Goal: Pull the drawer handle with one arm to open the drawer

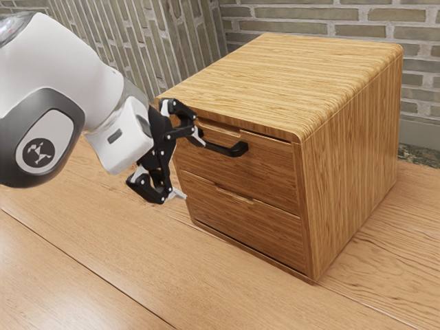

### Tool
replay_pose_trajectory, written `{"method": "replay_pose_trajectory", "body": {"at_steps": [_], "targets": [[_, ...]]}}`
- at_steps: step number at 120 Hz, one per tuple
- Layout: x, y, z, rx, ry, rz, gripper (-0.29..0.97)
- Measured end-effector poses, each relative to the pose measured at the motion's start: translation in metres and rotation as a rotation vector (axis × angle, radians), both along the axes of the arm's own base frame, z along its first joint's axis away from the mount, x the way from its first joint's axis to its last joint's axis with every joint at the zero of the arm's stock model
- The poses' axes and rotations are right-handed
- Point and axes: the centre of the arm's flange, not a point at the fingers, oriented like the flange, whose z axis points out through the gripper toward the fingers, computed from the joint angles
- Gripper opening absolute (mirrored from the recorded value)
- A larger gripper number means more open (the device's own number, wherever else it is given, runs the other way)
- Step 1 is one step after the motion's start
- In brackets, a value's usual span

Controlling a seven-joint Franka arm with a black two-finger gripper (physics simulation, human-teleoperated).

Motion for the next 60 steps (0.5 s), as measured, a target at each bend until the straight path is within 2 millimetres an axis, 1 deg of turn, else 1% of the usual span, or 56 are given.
{"method": "replay_pose_trajectory", "body": {"at_steps": [10,46,60], "targets": [[0.009,0.000,-0.003,0.010,0.001,-0.013,0.68],[0.020,0.005,-0.010,0.032,-0.002,-0.031,0.68],[0.031,0.006,-0.014,0.036,-0.003,-0.035,0.68]]}}
